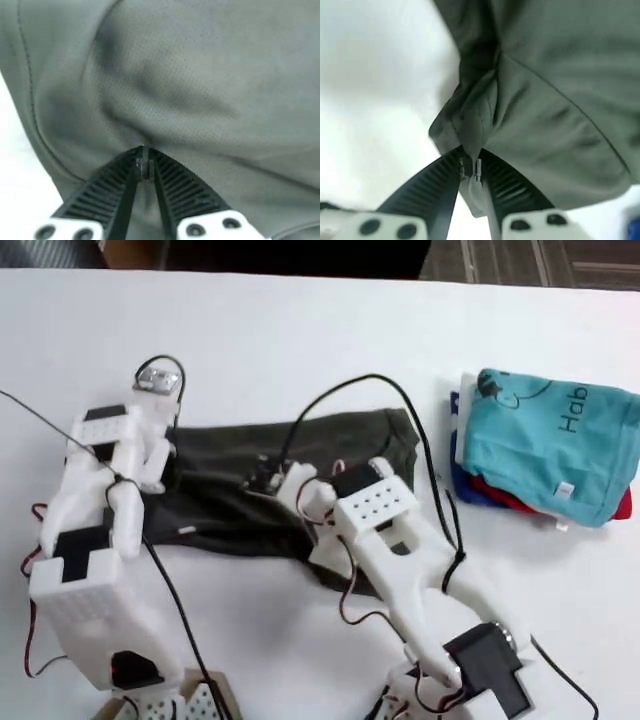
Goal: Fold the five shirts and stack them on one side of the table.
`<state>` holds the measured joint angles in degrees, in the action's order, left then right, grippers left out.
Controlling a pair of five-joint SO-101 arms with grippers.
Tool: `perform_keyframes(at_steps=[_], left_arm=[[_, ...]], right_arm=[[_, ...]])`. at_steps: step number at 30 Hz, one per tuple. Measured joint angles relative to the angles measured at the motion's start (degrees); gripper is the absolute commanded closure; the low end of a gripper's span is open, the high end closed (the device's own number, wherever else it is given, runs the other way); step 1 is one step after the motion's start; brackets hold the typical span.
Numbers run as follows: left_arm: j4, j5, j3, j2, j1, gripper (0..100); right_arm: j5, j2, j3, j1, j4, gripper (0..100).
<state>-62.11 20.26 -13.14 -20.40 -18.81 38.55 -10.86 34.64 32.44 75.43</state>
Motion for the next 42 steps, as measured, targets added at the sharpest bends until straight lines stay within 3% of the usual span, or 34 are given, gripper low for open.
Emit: perform_keyframes(at_steps=[9, 24, 32, 42], left_arm=[[0.0, 0.0, 0.0, 0.0, 0.0, 97], [0.0, 0.0, 0.0, 0.0, 0.0, 97], [0.0, 0.0, 0.0, 0.0, 0.0, 97], [0.0, 0.0, 0.0, 0.0, 0.0, 97]], right_arm=[[-0.1, -11.1, 4.2, 0.2, 3.3, 97.8], [-0.1, -11.5, 14.2, 3.0, -4.6, 97.3], [0.1, -11.5, 14.2, 5.3, -1.8, 68.6], [2.7, -11.5, 14.2, 6.2, 0.4, 69.7]])
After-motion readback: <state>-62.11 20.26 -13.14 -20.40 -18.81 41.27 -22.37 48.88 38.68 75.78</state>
